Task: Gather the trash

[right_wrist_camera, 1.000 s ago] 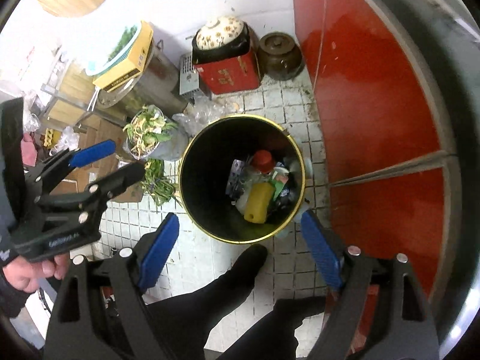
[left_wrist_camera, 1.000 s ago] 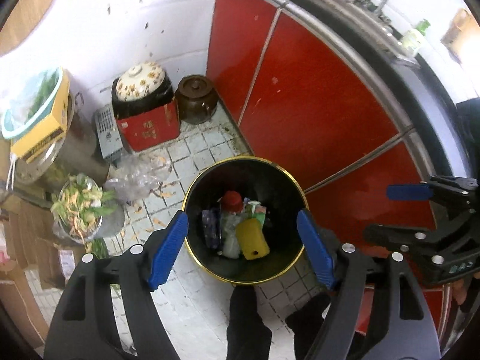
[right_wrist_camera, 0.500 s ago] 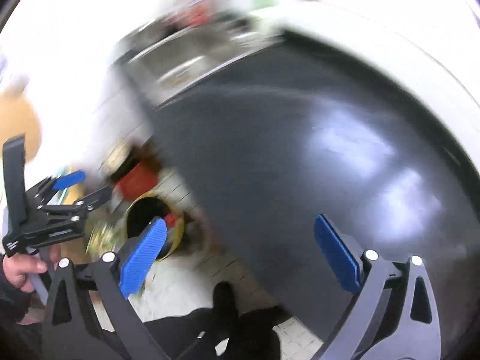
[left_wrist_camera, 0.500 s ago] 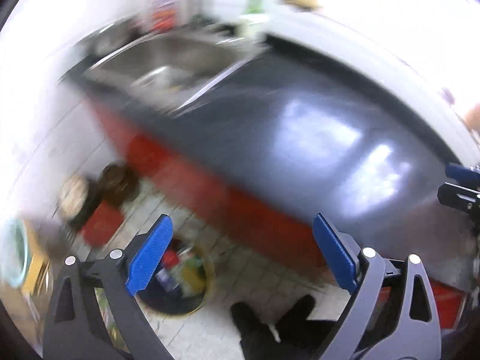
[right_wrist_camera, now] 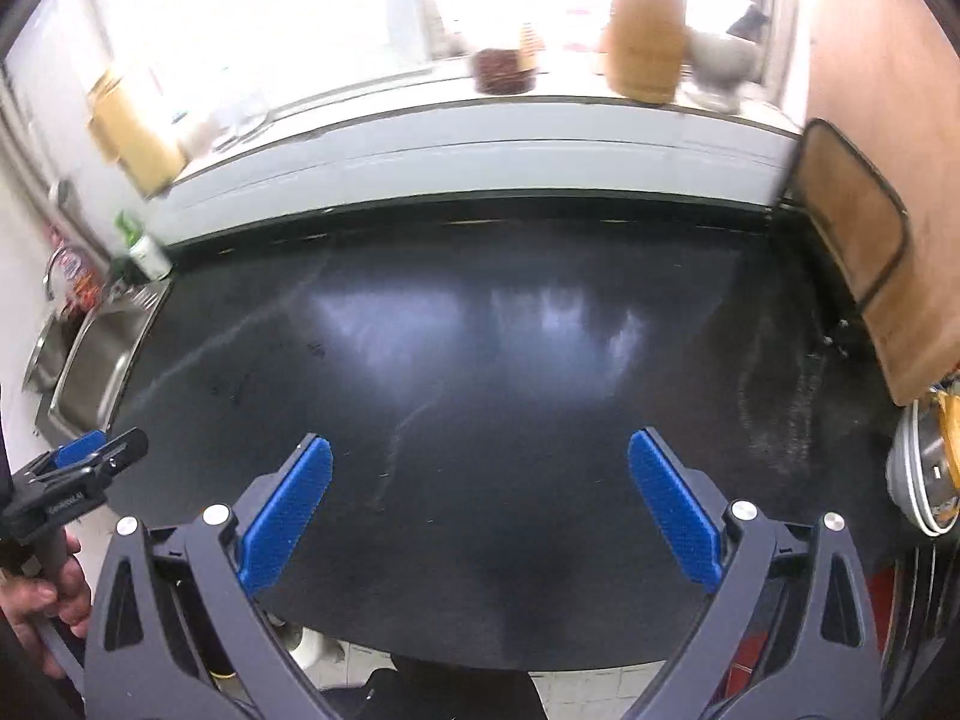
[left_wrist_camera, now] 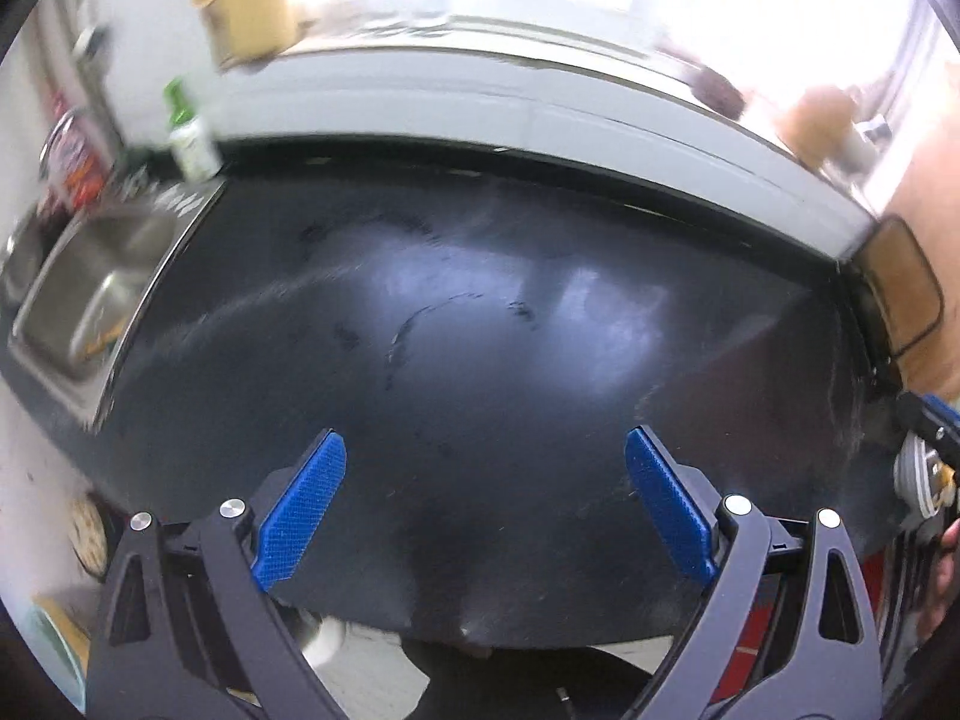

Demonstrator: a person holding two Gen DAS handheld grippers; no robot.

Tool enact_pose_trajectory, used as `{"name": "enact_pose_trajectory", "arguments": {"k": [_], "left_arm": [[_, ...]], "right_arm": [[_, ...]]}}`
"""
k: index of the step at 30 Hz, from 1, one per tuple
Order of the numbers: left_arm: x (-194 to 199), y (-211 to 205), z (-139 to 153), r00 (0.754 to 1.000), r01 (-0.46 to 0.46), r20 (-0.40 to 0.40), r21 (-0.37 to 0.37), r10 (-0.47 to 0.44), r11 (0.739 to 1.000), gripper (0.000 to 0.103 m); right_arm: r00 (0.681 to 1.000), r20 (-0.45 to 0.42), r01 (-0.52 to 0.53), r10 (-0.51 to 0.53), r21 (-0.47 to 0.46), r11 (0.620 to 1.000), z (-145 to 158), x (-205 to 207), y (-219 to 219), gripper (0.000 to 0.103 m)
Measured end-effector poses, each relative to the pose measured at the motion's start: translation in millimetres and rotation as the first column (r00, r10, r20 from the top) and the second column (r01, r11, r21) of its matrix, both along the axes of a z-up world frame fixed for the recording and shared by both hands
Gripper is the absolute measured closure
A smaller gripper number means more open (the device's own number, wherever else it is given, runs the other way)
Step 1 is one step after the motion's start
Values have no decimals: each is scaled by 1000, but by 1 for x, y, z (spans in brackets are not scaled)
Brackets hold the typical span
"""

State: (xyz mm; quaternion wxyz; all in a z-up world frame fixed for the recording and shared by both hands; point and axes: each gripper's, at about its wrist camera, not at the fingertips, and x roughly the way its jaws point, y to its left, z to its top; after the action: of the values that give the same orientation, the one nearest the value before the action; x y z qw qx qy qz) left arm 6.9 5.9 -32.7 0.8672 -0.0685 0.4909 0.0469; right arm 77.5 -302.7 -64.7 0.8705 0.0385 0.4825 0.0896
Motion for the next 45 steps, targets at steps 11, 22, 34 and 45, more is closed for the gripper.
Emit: {"name": "enact_pose_trajectory", "arguments": {"k": [11, 22, 34, 45], "left_arm": [[14, -27, -6, 999, -6, -41, 32, 7, 999, 11], [21, -25, -13, 998, -15, -61, 49, 18, 999, 12], [26, -26, -10, 998, -14, -56, 62, 18, 998, 12], [29, -27, -12, 998, -17, -60, 60, 20, 998, 11]], "right_arm": [[999, -32, -16, 16, 7, 1000, -11, 17, -33, 7], [997, -64, -51, 51, 6, 999, -21, 17, -24, 7], [994, -85, -74, 75, 12, 997, -29, 27, -23, 7], [992, -84, -93, 93, 4, 996, -29, 30, -21, 7]]}}
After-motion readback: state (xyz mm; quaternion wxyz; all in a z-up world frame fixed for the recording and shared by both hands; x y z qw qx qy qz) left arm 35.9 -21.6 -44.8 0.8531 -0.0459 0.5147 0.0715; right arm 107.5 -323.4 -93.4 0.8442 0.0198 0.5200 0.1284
